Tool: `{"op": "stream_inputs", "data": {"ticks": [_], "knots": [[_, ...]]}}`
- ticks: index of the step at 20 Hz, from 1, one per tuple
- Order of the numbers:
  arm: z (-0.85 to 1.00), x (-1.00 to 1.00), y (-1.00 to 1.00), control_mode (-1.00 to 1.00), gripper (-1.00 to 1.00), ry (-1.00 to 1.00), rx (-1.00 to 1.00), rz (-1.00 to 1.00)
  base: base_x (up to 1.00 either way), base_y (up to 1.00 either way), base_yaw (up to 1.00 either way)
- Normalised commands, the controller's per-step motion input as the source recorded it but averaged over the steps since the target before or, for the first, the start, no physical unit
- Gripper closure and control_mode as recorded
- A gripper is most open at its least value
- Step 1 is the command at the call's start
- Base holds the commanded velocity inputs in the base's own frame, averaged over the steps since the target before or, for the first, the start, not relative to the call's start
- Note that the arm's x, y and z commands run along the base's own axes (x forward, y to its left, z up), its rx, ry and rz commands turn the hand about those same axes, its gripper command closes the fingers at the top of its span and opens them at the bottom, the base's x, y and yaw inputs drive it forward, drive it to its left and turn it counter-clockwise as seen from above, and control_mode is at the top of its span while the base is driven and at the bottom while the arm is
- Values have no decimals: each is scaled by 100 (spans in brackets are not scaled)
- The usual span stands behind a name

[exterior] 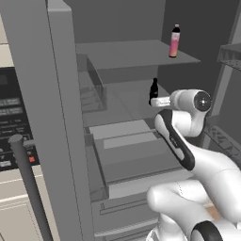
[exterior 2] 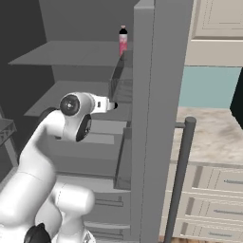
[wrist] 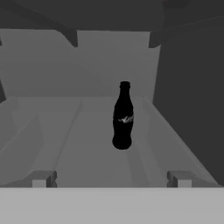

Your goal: Open the fridge, grab two sodas, and place both sodas inside the bowl with ice on the dining counter.

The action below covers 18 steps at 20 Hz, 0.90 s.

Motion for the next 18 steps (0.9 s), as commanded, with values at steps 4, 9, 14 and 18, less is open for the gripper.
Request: {"op": "stream_inputs", "data": {"ticks": [4, 9, 14, 18], "knots": [[0, 30, -14, -100, -100, 0, 3, 0, 0, 0, 0], [0, 38, -2, -100, -100, 0, 2, 0, 0, 0, 0], [0, 36, 0, -100, -100, 0, 0, 0, 0, 0, 0], [-5, 31, 0, -100, -100, 0, 0, 0, 0, 0, 0]]}}
